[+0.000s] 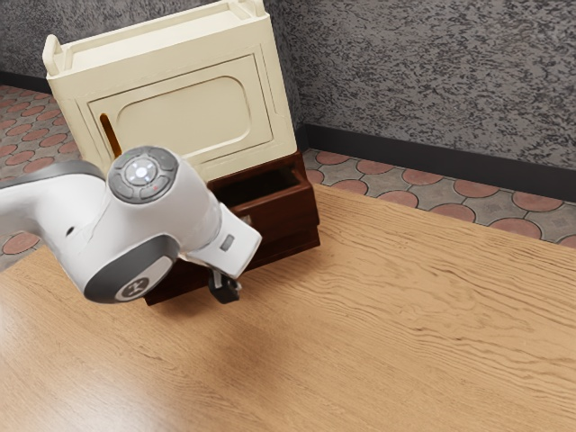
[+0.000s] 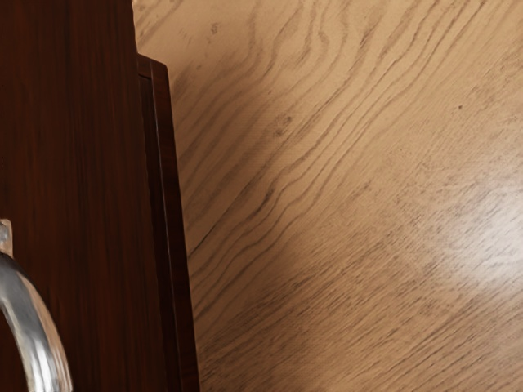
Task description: Pull the drawer handle with one arm to open the drawer
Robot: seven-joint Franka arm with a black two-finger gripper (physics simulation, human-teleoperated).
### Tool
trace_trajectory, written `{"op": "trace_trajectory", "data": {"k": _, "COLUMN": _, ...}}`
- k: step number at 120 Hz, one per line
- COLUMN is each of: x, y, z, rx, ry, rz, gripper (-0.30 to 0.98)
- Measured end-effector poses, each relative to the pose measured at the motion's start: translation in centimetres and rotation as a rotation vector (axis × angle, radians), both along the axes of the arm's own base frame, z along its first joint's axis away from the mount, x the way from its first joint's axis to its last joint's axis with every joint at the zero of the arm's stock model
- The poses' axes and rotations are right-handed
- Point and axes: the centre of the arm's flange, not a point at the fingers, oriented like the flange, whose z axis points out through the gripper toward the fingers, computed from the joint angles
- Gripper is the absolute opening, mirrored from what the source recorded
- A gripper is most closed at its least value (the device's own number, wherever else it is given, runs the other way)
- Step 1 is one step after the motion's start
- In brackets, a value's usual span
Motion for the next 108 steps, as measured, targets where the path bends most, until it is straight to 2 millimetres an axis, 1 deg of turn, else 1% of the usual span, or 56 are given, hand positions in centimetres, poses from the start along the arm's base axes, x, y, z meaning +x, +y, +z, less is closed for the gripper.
{"op": "trace_trajectory", "data": {"k": 13, "x": -1.0, "y": -1.3, "z": 0.2, "rx": -0.002, "ry": -0.008, "rz": -0.012, "gripper": 0.65}}
{"op": "trace_trajectory", "data": {"k": 32, "x": -1.6, "y": -2.2, "z": 0.2, "rx": -0.013, "ry": -0.015, "rz": -0.014, "gripper": 0.67}}
{"op": "trace_trajectory", "data": {"k": 47, "x": -1.8, "y": -2.5, "z": -0.1, "rx": -0.022, "ry": -0.016, "rz": -0.009, "gripper": 0.7}}
{"op": "trace_trajectory", "data": {"k": 73, "x": -2.0, "y": -2.7, "z": -0.5, "rx": -0.034, "ry": -0.024, "rz": 0.001, "gripper": 0.69}}
{"op": "trace_trajectory", "data": {"k": 108, "x": -2.4, "y": -4.1, "z": -0.6, "rx": -0.071, "ry": -0.043, "rz": 0.019, "gripper": 0.68}}
